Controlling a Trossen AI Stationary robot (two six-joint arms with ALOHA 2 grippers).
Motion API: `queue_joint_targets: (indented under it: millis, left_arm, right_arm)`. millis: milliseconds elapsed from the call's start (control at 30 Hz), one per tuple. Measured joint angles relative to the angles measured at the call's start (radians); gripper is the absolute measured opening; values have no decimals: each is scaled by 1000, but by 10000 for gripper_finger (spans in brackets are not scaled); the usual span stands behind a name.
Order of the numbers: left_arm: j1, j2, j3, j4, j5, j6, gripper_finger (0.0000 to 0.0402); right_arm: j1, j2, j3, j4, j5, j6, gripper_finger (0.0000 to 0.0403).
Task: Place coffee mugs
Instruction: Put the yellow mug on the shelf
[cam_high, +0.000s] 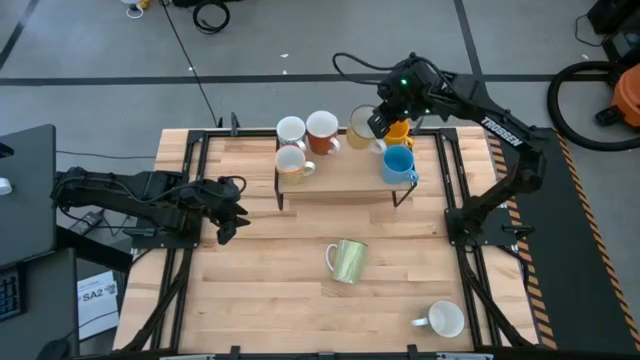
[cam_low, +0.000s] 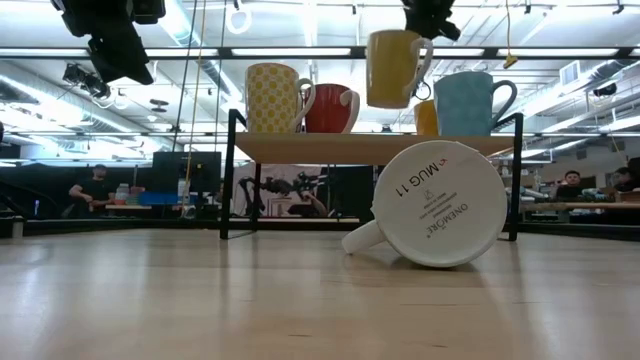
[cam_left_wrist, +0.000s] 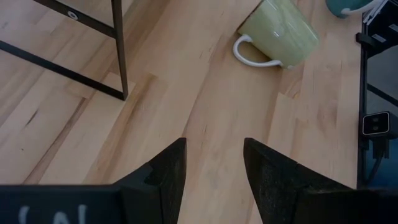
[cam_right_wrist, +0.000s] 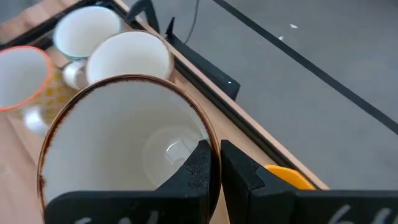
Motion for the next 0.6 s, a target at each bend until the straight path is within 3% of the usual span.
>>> queue_joint_targets:
  millis: [600]
  left_arm:
    - [0, 0, 0, 0, 0, 0, 167]
  right_arm:
    - [-71, 158, 0, 25, -48, -68, 26]
